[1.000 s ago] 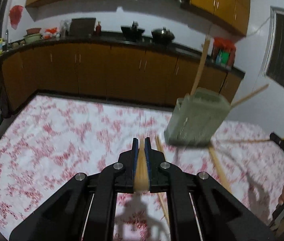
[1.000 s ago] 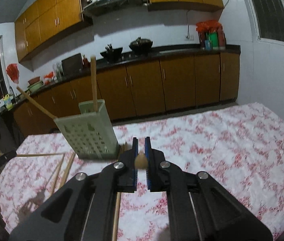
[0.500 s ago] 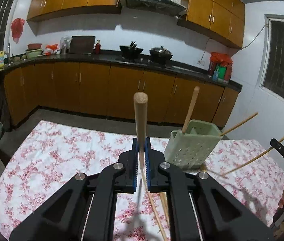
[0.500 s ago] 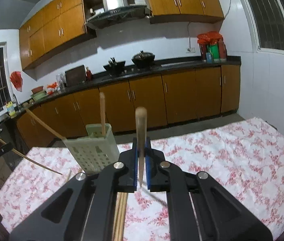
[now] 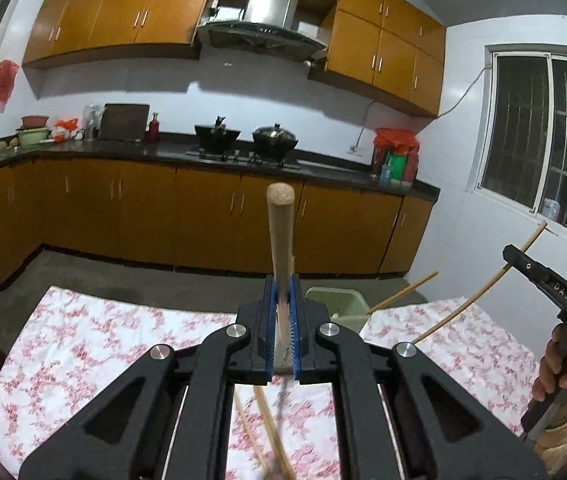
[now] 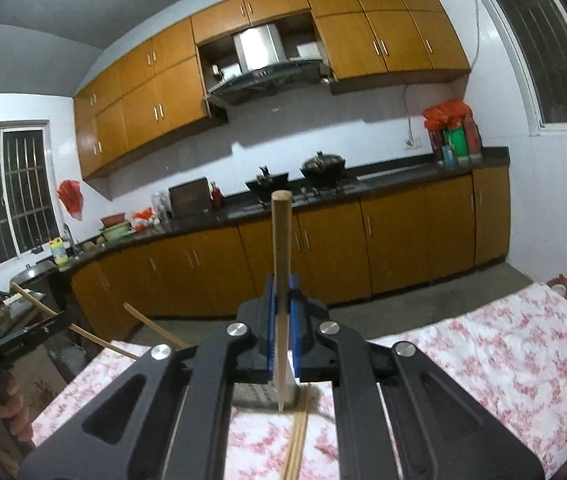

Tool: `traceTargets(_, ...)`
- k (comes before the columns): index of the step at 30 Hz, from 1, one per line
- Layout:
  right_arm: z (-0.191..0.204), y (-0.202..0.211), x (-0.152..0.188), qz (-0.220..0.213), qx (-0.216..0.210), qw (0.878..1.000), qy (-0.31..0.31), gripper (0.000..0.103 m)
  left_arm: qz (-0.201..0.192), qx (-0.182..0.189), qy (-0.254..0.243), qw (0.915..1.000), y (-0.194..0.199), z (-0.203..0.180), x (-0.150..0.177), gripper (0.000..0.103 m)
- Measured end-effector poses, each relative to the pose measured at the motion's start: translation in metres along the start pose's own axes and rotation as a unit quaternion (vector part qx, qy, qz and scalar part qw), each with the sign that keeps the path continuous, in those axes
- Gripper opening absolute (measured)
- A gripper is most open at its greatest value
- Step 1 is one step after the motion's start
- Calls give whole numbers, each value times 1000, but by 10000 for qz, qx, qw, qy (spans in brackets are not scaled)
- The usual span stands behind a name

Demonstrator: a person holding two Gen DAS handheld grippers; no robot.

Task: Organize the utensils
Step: 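Lift both chopsticks upright and carry them over the utensil holder, then open the right tool then the left tool, dropping chopsticks into the holder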

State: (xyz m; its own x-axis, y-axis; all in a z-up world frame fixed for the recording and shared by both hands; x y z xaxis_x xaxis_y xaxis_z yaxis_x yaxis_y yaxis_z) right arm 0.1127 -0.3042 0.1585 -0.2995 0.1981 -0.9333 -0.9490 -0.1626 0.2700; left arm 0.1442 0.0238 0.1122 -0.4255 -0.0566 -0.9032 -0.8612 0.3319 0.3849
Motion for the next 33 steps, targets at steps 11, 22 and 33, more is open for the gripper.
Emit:
traceTargets(11,23,-23,-30,-586,-18,9983,61,8,-383,-90,-66,9992,-22,-29,-34,7)
traceTargets(22,29,-82,-10,-217,134,9994,242,8,111,-163,-290,9994,-67,-45,-17,7)
traceTargets(33,30,-106,9,296,144,9990,292,27,619,-119,-44,9980,-94,-36,-1,8)
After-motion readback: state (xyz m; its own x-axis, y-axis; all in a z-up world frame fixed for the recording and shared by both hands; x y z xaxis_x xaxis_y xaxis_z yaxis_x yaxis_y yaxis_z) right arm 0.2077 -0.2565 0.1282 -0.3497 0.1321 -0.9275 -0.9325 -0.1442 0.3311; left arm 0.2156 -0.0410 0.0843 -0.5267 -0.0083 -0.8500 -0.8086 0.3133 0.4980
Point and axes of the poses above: each gripper's, at about its wrist camera, not at the fingertips, and y roughly against the way its jaws point, z to its left, x to its underside, the point moved 3 cm from there along -y, roughly the way its jaws point, and after that the axes turned 4 degrees about z, right-handed, at the moved point
